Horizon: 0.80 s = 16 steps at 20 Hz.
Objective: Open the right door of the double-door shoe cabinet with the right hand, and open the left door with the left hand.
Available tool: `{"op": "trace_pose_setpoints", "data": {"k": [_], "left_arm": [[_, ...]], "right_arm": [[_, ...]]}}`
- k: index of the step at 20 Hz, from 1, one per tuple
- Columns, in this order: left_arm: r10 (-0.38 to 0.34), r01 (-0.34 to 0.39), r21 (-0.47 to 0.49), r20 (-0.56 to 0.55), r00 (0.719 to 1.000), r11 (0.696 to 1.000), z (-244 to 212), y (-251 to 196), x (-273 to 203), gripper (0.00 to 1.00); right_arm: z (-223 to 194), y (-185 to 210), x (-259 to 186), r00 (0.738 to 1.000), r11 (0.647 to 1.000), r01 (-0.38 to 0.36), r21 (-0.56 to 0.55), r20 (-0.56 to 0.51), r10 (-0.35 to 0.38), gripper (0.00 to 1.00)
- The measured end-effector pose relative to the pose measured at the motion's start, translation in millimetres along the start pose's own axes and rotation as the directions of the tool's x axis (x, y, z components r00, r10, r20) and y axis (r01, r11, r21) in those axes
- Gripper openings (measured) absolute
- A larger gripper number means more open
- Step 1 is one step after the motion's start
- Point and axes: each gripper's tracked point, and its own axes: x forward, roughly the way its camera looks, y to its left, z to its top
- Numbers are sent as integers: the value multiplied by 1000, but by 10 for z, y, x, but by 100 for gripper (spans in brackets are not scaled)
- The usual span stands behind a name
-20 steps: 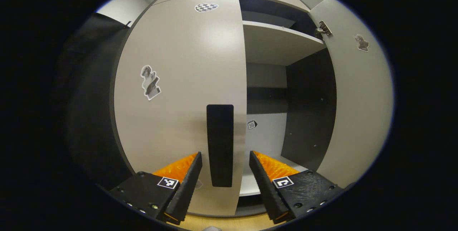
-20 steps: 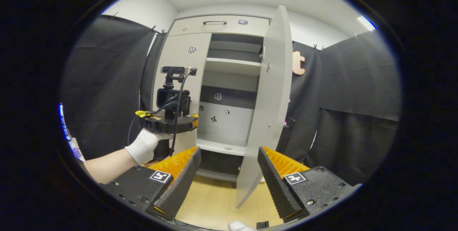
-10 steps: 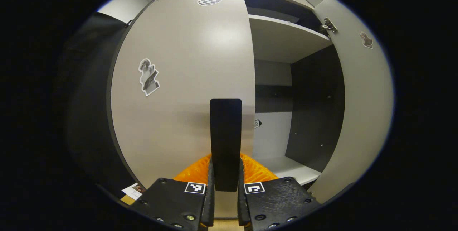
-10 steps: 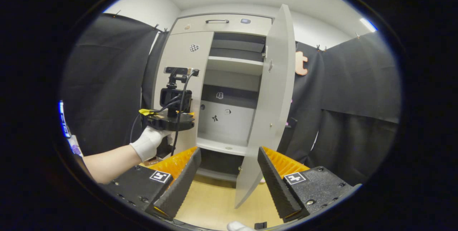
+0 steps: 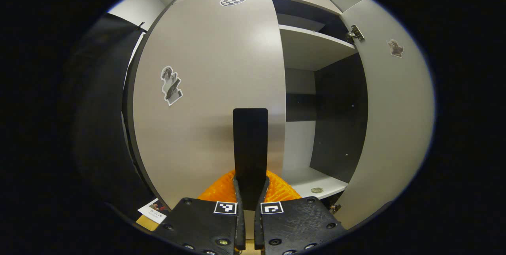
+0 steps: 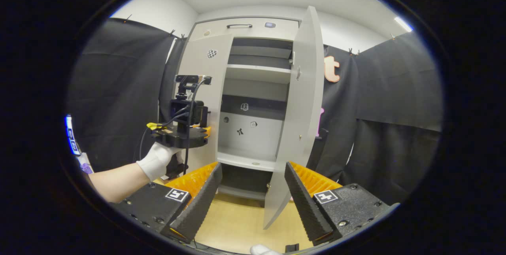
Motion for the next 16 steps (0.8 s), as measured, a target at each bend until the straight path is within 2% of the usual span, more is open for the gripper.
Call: {"op": "trace_pose_setpoints", "data": {"k": [16], "left_arm": [[-8,9,-13,17,1000,1000,-20,386,-779,7]], "right_arm": [[33,381,-329,1000,1000,-9,6,5,9,100]]}}
